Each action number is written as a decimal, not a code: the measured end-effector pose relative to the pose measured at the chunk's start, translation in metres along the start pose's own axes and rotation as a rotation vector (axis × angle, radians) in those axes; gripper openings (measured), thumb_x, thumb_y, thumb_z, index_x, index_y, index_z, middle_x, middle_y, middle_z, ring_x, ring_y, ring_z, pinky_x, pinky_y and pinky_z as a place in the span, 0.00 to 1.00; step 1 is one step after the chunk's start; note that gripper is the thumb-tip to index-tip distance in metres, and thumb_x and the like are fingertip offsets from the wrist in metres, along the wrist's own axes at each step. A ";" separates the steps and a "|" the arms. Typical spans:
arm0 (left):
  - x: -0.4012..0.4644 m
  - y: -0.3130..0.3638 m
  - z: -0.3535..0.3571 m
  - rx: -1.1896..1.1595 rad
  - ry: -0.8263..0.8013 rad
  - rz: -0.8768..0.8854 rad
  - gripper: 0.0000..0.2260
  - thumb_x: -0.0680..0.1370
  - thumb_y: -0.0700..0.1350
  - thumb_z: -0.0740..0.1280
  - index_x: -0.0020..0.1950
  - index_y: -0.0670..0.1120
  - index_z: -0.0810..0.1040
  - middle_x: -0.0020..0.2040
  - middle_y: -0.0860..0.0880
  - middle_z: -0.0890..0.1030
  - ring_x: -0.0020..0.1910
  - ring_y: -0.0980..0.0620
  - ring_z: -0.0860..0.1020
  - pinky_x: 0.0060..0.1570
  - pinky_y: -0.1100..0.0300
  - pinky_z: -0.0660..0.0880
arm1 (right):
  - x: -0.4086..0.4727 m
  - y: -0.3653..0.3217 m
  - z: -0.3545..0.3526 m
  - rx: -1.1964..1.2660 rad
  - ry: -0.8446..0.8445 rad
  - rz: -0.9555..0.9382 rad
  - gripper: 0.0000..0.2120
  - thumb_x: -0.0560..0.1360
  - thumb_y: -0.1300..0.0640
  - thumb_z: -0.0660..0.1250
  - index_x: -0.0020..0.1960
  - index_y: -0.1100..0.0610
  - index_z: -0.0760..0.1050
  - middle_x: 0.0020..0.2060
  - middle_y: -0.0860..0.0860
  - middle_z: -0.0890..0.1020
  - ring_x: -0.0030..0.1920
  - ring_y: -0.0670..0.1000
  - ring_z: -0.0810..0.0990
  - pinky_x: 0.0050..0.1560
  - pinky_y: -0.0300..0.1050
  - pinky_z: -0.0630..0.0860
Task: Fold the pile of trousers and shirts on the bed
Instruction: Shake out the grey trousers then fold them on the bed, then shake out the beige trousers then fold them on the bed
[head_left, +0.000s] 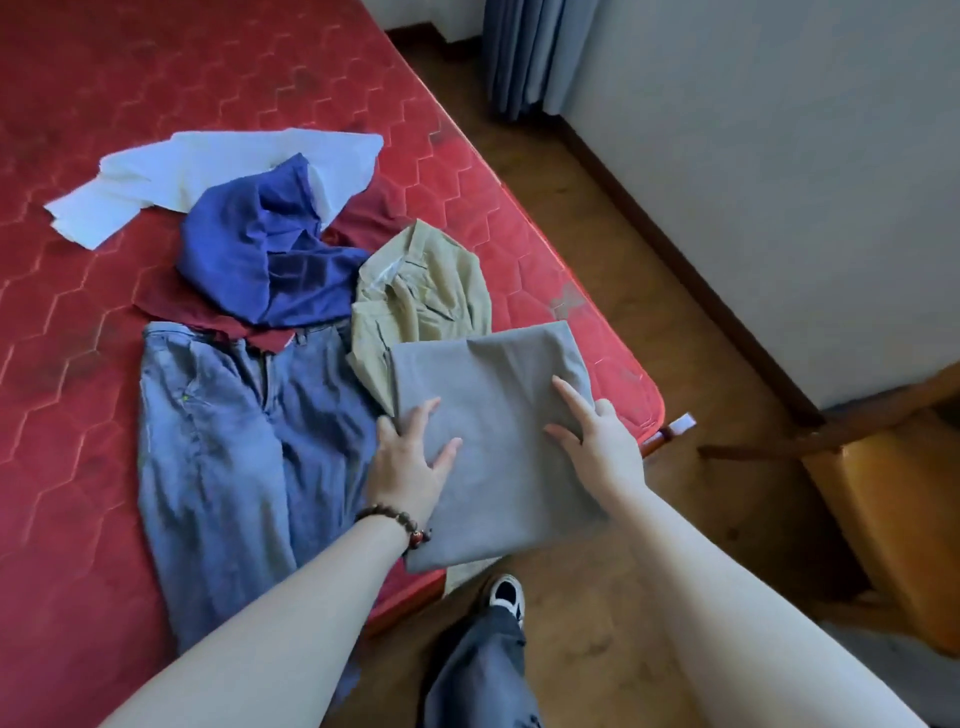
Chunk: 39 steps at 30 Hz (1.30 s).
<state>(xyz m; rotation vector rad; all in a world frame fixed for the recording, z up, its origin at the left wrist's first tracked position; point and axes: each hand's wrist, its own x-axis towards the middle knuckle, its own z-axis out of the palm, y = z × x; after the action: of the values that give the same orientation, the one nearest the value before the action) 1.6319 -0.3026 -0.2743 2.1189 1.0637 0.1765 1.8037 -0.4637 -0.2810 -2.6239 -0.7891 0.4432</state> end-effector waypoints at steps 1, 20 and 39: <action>0.007 0.015 0.021 -0.002 -0.003 -0.015 0.24 0.75 0.55 0.69 0.70 0.57 0.69 0.55 0.43 0.68 0.51 0.36 0.77 0.54 0.51 0.73 | 0.015 0.022 -0.006 -0.016 -0.013 -0.002 0.26 0.78 0.41 0.60 0.73 0.31 0.54 0.46 0.48 0.67 0.44 0.50 0.72 0.46 0.47 0.72; 0.141 0.051 0.302 0.245 -0.226 -0.062 0.34 0.77 0.51 0.67 0.78 0.49 0.54 0.69 0.42 0.59 0.67 0.42 0.67 0.65 0.55 0.66 | 0.221 0.263 0.068 -0.352 -0.043 0.041 0.32 0.79 0.47 0.62 0.77 0.41 0.50 0.68 0.58 0.65 0.64 0.62 0.68 0.67 0.58 0.66; 0.179 0.037 0.294 0.479 -0.427 0.125 0.37 0.79 0.55 0.61 0.79 0.40 0.45 0.80 0.43 0.47 0.78 0.50 0.47 0.76 0.54 0.43 | 0.230 0.231 0.114 -0.493 -0.356 0.014 0.42 0.73 0.28 0.44 0.78 0.49 0.36 0.77 0.55 0.36 0.77 0.54 0.36 0.75 0.60 0.37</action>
<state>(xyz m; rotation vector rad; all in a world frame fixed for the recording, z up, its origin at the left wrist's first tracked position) 1.8951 -0.3492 -0.4935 2.4912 0.7678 -0.5003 2.0481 -0.4820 -0.5238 -3.0461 -1.1105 0.8272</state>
